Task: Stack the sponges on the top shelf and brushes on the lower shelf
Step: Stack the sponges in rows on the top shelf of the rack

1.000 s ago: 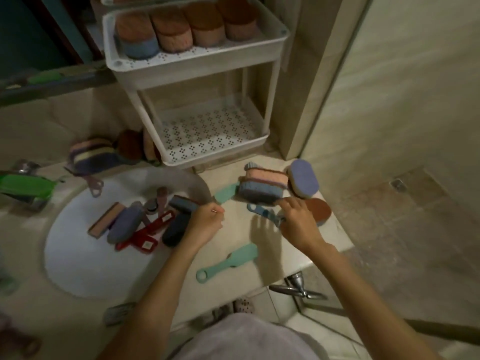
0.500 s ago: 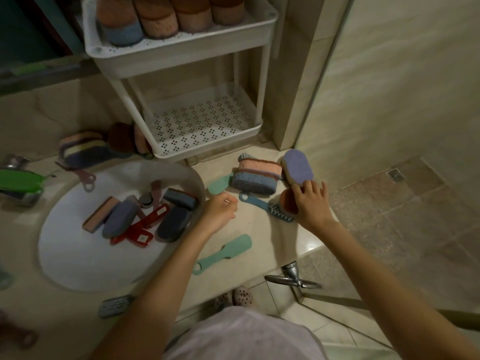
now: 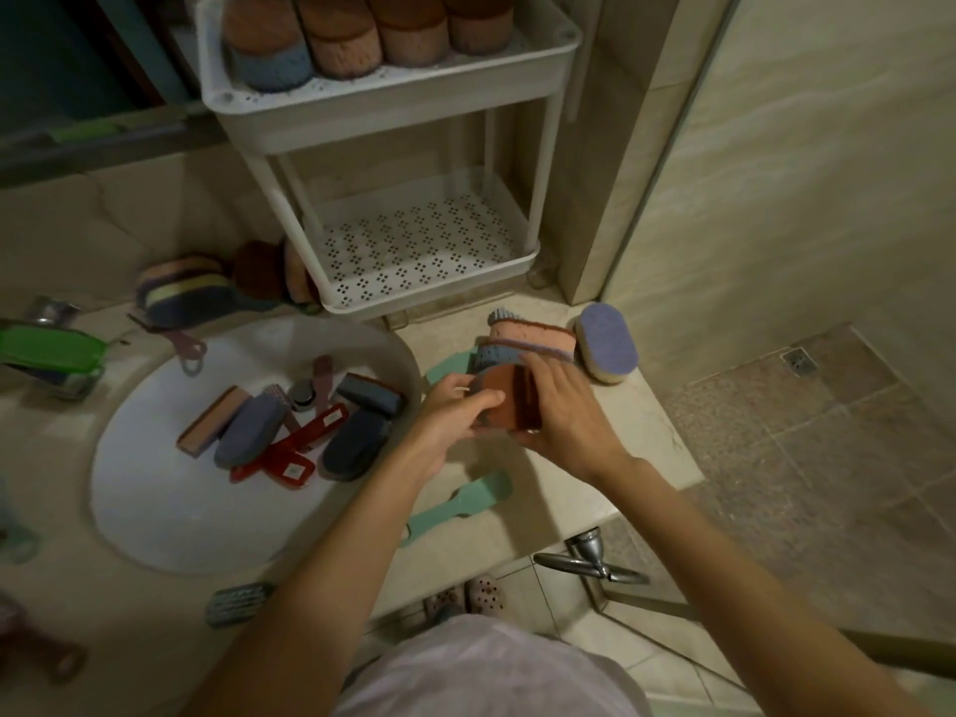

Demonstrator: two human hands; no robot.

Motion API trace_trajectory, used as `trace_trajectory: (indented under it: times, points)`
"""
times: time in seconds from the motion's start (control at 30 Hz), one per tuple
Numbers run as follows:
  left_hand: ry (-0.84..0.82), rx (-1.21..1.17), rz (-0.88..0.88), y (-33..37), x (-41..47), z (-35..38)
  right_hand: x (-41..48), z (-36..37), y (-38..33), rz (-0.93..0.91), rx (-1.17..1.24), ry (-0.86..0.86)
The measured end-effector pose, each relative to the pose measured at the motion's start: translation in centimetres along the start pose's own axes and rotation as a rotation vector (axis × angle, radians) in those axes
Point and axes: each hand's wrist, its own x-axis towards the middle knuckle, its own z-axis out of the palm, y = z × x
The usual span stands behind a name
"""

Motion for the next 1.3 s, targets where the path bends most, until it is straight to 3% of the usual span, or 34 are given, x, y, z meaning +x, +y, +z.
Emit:
trace_trajectory:
  times: [0.1,0.23,0.33,0.47,0.8,0.93,1.13,1.3]
  points:
    - [0.166,-0.037,0.033,-0.6,0.2,-1.9,0.3,-0.4,-0.5,0.02,0.11,-0.187]
    - [0.297,-0.201,0.036,-1.1,0.4,-5.2,1.9,-0.2,0.1,0.193,0.074,-0.102]
    - [0.292,-0.26,0.029,-1.0,0.3,-6.2,3.3,0.1,0.5,0.306,0.02,-0.165]
    - [0.284,-0.298,0.025,-0.9,0.1,-6.3,4.4,1.5,1.3,0.323,-0.103,-0.194]
    - [0.334,-0.304,0.072,0.3,0.1,-6.3,4.1,1.5,1.5,0.368,0.035,-0.21]
    - [0.379,-0.302,0.164,2.7,-0.6,-6.3,4.2,-1.3,0.7,0.316,0.092,-0.002]
    - [0.422,-0.248,0.434,9.4,-2.1,-6.7,6.7,-6.6,-0.9,-0.011,0.014,0.473]
    - [0.458,-0.226,0.674,17.3,-4.1,-7.4,11.4,-11.4,-2.1,-0.067,0.061,0.792]
